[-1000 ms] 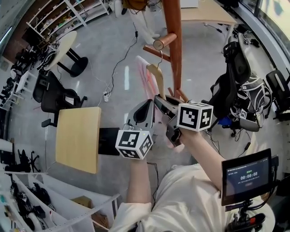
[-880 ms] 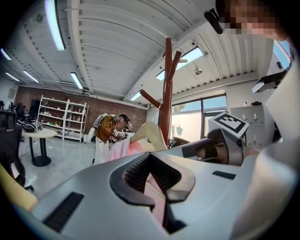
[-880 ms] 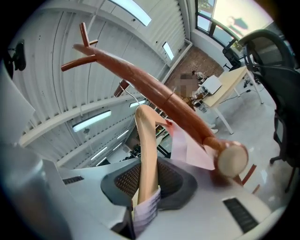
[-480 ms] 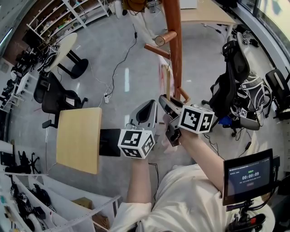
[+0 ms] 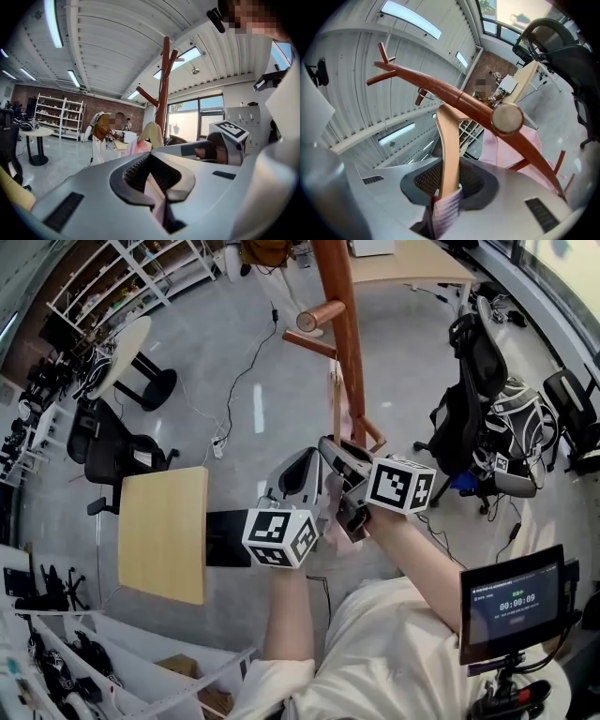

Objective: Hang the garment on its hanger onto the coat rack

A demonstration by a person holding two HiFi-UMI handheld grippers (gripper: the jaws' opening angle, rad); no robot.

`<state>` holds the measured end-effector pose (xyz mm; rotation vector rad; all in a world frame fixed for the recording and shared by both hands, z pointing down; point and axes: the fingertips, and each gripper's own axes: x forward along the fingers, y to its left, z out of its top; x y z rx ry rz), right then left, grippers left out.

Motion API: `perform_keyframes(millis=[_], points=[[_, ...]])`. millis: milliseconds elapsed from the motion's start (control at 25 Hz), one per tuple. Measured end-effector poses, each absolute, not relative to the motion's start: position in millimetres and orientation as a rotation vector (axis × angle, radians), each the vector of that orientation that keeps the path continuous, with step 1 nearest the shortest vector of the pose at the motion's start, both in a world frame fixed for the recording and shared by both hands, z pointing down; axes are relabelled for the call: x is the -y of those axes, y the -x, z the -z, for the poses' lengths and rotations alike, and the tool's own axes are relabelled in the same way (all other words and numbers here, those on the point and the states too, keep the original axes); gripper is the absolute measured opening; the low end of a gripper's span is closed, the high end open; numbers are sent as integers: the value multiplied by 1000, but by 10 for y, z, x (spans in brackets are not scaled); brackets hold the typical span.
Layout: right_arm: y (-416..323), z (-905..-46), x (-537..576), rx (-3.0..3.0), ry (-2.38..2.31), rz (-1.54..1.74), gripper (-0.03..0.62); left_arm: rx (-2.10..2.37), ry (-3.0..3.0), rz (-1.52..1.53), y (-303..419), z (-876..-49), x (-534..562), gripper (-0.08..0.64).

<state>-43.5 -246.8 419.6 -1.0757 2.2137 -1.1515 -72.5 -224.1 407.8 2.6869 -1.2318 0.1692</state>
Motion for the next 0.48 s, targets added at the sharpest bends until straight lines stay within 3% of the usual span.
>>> perform_keyframes(millis=[240,480], points=[[418,-4134,2410,-2170,1022,1154,77,1218,-2692,-176,725,-4056,2183,5],[350,-4092,2375,-2152,987,1105,133,1233,-2671,-182,760,-4106,2189,5]])
